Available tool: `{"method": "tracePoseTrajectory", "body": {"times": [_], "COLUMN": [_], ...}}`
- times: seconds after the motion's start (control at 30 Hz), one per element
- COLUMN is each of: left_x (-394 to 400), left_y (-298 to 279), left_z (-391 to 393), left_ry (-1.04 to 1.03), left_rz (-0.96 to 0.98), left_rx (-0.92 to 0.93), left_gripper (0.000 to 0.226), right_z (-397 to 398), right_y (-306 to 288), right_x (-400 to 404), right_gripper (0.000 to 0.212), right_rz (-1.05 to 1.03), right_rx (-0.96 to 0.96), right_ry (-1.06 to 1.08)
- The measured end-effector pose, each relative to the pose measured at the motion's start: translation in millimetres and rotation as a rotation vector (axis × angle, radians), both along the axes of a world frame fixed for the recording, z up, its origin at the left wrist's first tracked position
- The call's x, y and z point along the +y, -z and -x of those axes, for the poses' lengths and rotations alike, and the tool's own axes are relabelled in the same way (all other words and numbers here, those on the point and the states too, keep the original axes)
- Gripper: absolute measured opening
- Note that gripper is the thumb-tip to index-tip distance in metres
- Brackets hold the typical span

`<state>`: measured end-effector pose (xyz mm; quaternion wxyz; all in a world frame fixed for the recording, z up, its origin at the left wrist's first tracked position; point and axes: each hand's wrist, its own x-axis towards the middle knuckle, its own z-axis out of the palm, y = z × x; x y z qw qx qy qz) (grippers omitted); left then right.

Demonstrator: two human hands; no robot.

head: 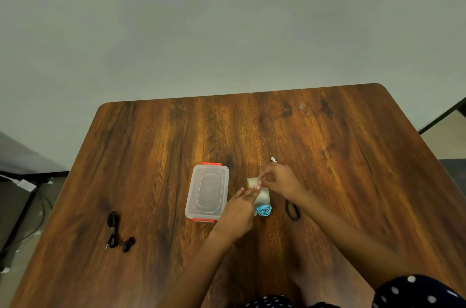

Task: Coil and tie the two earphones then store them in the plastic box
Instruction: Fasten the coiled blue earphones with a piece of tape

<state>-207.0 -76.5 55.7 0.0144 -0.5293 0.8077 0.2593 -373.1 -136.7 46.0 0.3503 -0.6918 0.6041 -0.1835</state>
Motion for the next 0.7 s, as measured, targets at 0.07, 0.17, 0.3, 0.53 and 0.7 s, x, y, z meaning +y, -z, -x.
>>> {"method": "tracePoseTrajectory", "body": {"times": [0.07,0.17,0.3,0.53,0.7], "left_x": [-0.2,-0.2,0.2,3.9,4.2], "left_y": [-0.4,0.6,0.1,2.4,-1.9], "left_z": [-0.1,-0.3,-0.4,-0.7,3.3], "left_ry": [-0.008,-0.01,0.001,0.012,0.054], "left_rz": [-0.002,-0.008,0.001,0.045,0.07], "left_rx": [0.002,0.004,0.007,0.065,0.067], "left_gripper": [0.069,0.069,0.07,0.074,0.074], "right_z": [0.4,0.0,-2.2,-2.6,-6.2], "right_y": [-2.1,-7.7,-13.2,-18.7,-21.2], "right_x": [-1.4,-3.2,-3.7,0.6,4.6], "right_gripper": [0.006,0.006,0.008,0.011,0.013], "right_rz": [-0.023,-0.035,-0.02,0.025,0.038], "right_rx": [0.004,0.044,0.159,0.292,0.337], "right_ry": [-0.009,-0.019,-0.03,-0.041,-0.041]}}
